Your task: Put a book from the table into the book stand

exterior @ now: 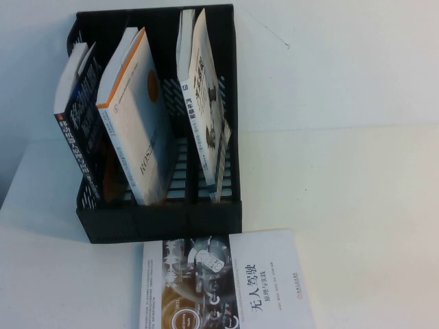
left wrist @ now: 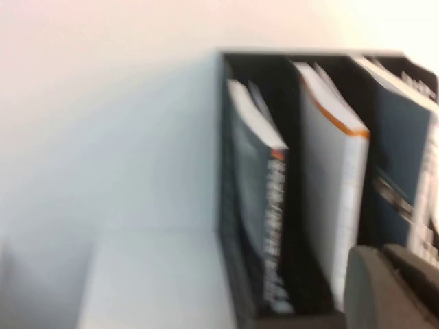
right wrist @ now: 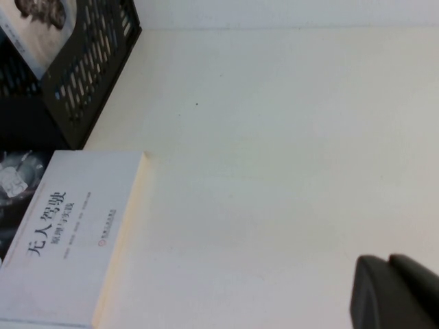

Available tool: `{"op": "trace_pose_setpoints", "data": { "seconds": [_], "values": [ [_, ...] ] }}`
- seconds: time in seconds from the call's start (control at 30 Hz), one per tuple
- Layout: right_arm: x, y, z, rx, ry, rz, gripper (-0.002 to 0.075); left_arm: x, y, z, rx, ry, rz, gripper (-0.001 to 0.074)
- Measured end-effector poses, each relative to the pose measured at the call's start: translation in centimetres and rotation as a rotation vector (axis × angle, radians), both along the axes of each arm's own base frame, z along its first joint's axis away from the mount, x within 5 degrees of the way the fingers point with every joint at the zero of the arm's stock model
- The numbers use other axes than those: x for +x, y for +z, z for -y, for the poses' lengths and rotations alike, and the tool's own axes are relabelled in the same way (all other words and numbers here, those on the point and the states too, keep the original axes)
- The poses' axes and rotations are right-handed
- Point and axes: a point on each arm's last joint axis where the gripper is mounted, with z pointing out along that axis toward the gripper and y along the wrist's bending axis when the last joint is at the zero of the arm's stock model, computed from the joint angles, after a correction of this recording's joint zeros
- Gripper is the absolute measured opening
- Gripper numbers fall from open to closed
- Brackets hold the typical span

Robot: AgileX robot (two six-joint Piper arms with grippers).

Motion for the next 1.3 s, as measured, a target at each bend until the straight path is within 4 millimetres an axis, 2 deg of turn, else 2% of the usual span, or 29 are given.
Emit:
{"op": "trace_pose_setpoints", "data": {
  "seconds": [0.17,0.33,0.5,0.67,1.07,1.3],
  "values": [
    [0.0,0.0,0.0,0.001,0.000,-0.001,0.0008,-1.8,-1.9,-0.8,-0.007,0.104,0.082,-0.0001],
    [0.0,0.0,0.0,0.001,0.000,-0.001,0.0008,-2.4,-6.6,-1.0,0.008,0.127,0.079,-0.0001],
    [0.0,0.0,0.0,0.003,0.001,-0.002,0.0008,-2.0,-10.5,-1.0,0.033,0.128,0.015,-0.0001],
    [0.0,0.0,0.0,0.002,0.000,-0.003,0.0008,-1.7,-13.1,-0.9,0.042,0.109,-0.059,-0.0001],
    [0.0,0.0,0.0,0.002,0.000,-0.003,0.0008,-1.9,-14.3,-0.7,0.056,0.081,-0.173,-0.0001],
    [0.0,0.0,0.0,0.002,0.000,-0.003,0.0008,-1.9,-14.4,-0.9,0.094,0.086,-0.174,-0.0001]
  ]
}}
